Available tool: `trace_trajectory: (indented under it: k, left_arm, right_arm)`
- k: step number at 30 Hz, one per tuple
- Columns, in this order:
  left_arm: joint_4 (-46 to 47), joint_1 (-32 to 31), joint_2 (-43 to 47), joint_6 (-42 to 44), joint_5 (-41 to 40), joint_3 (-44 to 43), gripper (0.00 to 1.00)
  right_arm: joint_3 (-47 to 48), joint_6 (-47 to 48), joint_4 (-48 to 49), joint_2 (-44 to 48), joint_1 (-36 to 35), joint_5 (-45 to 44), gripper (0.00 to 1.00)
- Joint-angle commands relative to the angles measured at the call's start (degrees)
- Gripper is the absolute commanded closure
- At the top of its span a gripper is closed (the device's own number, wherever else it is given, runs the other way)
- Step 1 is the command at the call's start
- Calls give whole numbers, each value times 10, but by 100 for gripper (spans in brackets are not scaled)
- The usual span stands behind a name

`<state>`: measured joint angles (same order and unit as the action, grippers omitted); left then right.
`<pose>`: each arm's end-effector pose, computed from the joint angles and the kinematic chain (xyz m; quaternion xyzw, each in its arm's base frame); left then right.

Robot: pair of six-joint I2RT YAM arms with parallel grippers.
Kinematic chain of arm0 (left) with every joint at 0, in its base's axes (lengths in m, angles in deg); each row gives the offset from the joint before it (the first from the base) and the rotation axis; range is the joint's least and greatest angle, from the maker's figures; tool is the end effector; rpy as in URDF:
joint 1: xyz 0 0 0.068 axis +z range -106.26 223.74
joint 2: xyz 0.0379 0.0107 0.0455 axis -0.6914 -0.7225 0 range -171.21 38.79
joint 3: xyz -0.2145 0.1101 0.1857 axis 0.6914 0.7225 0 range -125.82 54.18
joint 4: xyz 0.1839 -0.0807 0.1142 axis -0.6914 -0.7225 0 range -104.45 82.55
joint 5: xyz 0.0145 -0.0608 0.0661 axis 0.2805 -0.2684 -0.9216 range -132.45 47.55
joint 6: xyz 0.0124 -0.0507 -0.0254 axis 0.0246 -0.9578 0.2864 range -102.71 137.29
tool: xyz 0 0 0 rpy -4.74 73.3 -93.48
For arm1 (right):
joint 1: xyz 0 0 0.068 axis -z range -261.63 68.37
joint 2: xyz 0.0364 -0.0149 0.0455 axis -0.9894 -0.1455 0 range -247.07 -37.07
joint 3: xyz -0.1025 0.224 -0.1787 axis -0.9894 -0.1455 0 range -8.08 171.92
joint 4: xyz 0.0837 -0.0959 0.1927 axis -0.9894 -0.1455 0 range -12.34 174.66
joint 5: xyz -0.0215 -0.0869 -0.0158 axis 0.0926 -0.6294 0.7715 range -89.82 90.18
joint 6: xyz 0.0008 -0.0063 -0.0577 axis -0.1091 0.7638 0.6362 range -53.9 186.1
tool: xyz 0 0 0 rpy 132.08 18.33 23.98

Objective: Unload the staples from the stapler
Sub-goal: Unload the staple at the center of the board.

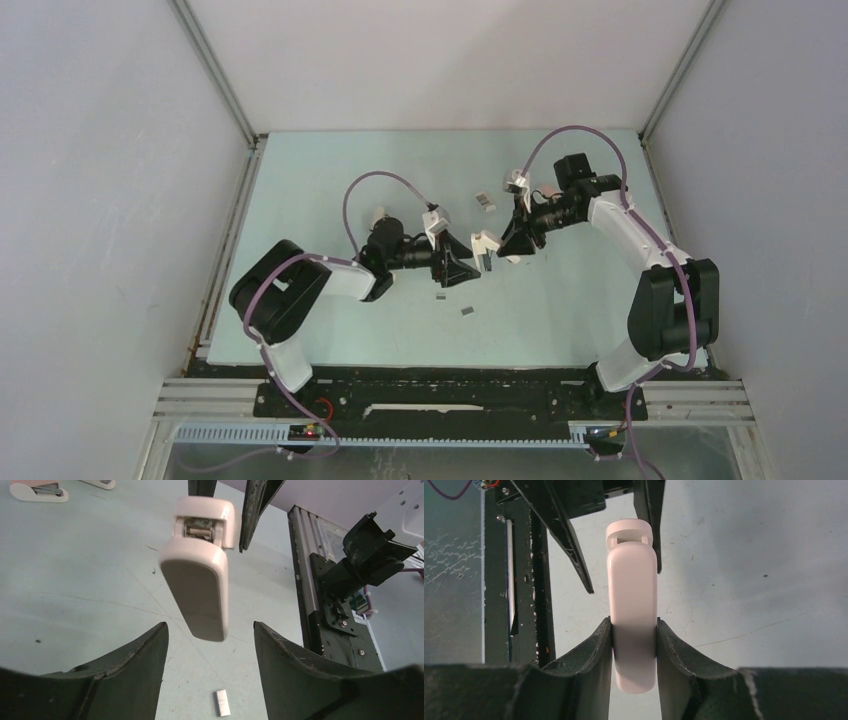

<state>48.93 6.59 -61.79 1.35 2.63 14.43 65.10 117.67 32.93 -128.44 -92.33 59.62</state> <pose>0.2480 -0.2247 0.2409 0.3807 0.6184 -0.5321 0.4353 0.2686 0.0872 0.3113 -0.5161 0.6873 0.4046 0.3123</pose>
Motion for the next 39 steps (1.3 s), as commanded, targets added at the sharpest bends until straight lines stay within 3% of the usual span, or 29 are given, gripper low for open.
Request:
trace_trajectory:
  k: [1,7,10,16,19,22,26,29,39]
  left_arm:
    - [28,-9,-15,3,23,-45,34]
    - [28,-11,-22,-1,22,-56,40]
    - [28,-12,-27,-5,27,-62,50]
    - [19,-7,-18,-2,36,-54,99]
    - [-14,8,4,23,30,-39,100]
    - [-128,29,35,95,17,-44,100]
    - [-460,34,49,283,-46,-148,100]
    - [-616,34,31,355,-90,-220,100]
    - [-796,30,-5,451,-231,-313,100]
  right_arm:
    - [22,26,-18,21,-3,49,100]
    - [25,40,-32,22,-3,59,100]
    - [26,46,-37,22,-3,63,100]
    - [25,54,-39,15,0,42,100]
    - [26,75,-43,13,3,-23,100]
    - [15,79,-23,14,6,-91,100]
    - [-15,77,16,10,-6,-180,100]
    - [-16,54,38,-5,-10,-217,100]
    - [-30,35,76,-32,-13,-293,100]
